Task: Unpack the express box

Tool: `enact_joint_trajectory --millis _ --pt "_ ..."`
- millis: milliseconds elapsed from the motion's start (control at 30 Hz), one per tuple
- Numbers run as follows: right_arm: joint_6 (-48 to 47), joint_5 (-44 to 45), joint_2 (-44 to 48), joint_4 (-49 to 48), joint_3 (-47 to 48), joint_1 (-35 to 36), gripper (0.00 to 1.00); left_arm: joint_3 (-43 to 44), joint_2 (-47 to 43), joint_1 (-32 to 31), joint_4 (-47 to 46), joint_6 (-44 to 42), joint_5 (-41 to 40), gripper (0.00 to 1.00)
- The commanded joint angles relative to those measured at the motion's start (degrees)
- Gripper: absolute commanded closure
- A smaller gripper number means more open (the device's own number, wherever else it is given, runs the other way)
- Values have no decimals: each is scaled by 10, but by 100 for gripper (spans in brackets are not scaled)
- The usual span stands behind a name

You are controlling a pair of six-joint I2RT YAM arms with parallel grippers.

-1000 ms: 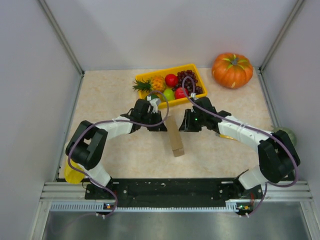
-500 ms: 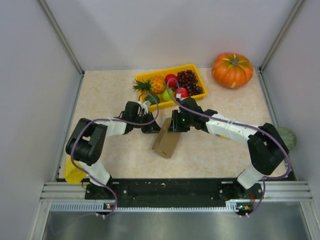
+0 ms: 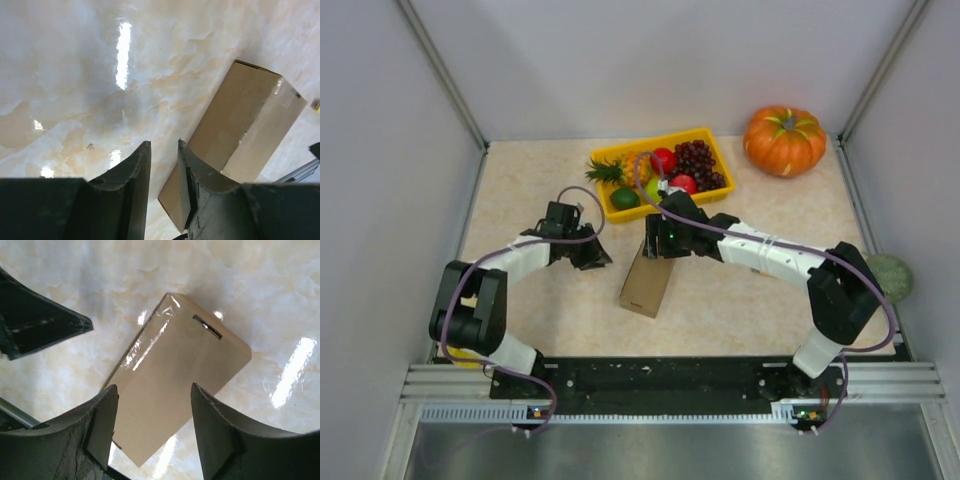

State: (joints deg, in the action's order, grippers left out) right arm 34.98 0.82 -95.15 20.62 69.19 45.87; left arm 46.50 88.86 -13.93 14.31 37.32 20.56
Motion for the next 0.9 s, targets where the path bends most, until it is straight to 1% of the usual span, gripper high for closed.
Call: enact_joint_trajectory --millis 0,33,67,133,167,233,267,333,433,533,667,867 --pt "-2 50 18 31 -3 19 39 5 -47 0 -16 -16 10 64" --pt "3 52 17 31 -15 20 39 1 -50 0 -33 -19 32 60" --pt "9 53 16 32 -21 22 37 -3 -51 0 -45 -20 75 59" --pt "24 52 14 32 -37 23 37 -16 -53 0 -88 -26 122 56" --pt "28 51 13 32 -41 23 37 -21 -52 0 -104 -27 163 55" --pt "36 52 12 30 -50 23 36 -35 -47 -2 -138 -24 193 53" --pt "35 52 9 29 -51 23 36 -40 -41 -2 -139 -24 213 52" --pt "33 52 3 26 -52 23 36 -40 -31 -6 -139 -26 220 52" --pt "33 46 -10 14 -51 23 39 -34 -2 -9 -138 -29 252 53" --pt "39 42 -25 9 -51 23 50 -33 18 -10 -138 -28 264 56" --pt "42 38 -33 9 -56 23 58 -28 35 -10 -125 -38 261 59" --pt "52 42 -34 10 -66 21 67 -26 58 -10 -87 -51 234 68"
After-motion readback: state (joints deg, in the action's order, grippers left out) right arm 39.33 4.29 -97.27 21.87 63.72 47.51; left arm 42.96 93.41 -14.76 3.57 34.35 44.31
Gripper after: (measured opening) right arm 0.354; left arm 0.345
